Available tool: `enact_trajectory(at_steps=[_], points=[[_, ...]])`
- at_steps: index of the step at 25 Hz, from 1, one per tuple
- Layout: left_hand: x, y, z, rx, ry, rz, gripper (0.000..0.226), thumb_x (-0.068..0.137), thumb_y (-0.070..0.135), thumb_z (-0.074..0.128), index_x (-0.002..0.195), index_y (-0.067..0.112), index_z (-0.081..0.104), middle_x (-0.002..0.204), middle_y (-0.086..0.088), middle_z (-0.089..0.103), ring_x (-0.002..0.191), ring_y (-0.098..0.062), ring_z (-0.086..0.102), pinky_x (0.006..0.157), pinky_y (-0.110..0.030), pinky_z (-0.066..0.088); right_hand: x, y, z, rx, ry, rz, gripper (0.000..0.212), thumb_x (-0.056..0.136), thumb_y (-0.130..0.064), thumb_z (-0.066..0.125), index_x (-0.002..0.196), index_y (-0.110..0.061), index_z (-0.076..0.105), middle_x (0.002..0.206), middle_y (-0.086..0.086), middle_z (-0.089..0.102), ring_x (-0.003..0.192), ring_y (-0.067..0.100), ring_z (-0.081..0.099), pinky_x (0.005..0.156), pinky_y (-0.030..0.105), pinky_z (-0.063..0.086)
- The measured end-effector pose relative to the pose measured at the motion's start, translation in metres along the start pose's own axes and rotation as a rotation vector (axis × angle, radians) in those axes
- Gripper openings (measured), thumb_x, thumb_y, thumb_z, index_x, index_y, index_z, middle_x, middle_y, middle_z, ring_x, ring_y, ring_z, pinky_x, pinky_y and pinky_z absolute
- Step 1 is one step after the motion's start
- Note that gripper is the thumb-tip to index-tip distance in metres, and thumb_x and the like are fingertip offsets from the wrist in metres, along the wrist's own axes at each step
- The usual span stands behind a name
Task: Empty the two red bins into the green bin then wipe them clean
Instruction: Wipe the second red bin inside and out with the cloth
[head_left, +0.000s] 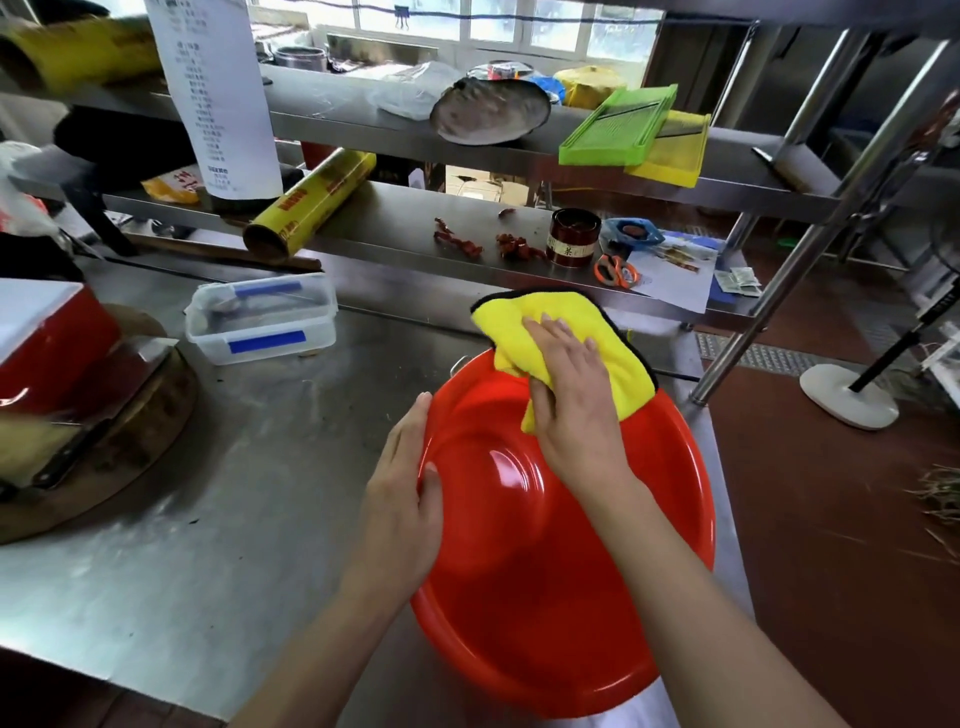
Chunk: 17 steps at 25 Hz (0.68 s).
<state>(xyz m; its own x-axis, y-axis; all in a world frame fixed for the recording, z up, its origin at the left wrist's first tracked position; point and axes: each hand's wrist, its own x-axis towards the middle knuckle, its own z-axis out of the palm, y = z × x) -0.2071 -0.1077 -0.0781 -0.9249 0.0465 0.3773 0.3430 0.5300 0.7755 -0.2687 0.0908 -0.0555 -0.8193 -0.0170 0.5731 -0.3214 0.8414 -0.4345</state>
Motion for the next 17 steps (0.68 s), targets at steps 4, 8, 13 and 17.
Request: enact_trajectory(at_steps=[4,8,13,17], points=[[-0.001,0.003,0.004,-0.038,-0.023,0.03,0.078,0.088,-0.019,0.049,0.157,0.013,0.033,0.157,0.004,0.04,0.146,-0.003,0.035,0.119,-0.016,0.026,0.014,-0.027,0.003,-0.1,-0.037,-0.172,0.047,0.104,-0.046,0.041,0.145,-0.028,0.051,0.143,-0.004,0.054,0.141,0.015,0.04,0.121,0.045,0.021],[-0.001,0.004,0.003,-0.014,-0.011,0.062,0.069,0.094,-0.013,0.05,0.156,0.012,0.034,0.157,0.005,0.04,0.145,-0.001,0.035,0.117,-0.012,0.024,0.022,-0.014,0.009,-0.249,0.044,-0.209,0.049,0.106,-0.049,0.03,0.135,-0.021,0.058,0.125,0.005,0.059,0.119,0.025,0.052,0.113,0.047,0.03],[0.003,-0.004,-0.004,0.018,-0.028,0.034,0.063,0.101,-0.001,0.048,0.158,0.019,0.031,0.157,0.006,0.039,0.145,-0.003,0.035,0.115,-0.009,0.024,0.025,0.008,0.013,-0.315,0.082,-0.156,0.046,0.107,-0.043,0.033,0.135,-0.016,0.057,0.127,0.005,0.059,0.118,0.025,0.051,0.11,0.046,0.034],[0.006,-0.005,-0.005,0.014,-0.042,0.045,0.062,0.102,0.0,0.048,0.158,0.02,0.031,0.156,0.01,0.039,0.143,0.005,0.033,0.116,-0.011,0.027,0.023,0.035,0.005,-0.364,0.118,0.01,0.045,0.107,-0.044,0.032,0.136,-0.017,0.054,0.129,0.006,0.059,0.117,0.027,0.051,0.103,0.046,0.037]])
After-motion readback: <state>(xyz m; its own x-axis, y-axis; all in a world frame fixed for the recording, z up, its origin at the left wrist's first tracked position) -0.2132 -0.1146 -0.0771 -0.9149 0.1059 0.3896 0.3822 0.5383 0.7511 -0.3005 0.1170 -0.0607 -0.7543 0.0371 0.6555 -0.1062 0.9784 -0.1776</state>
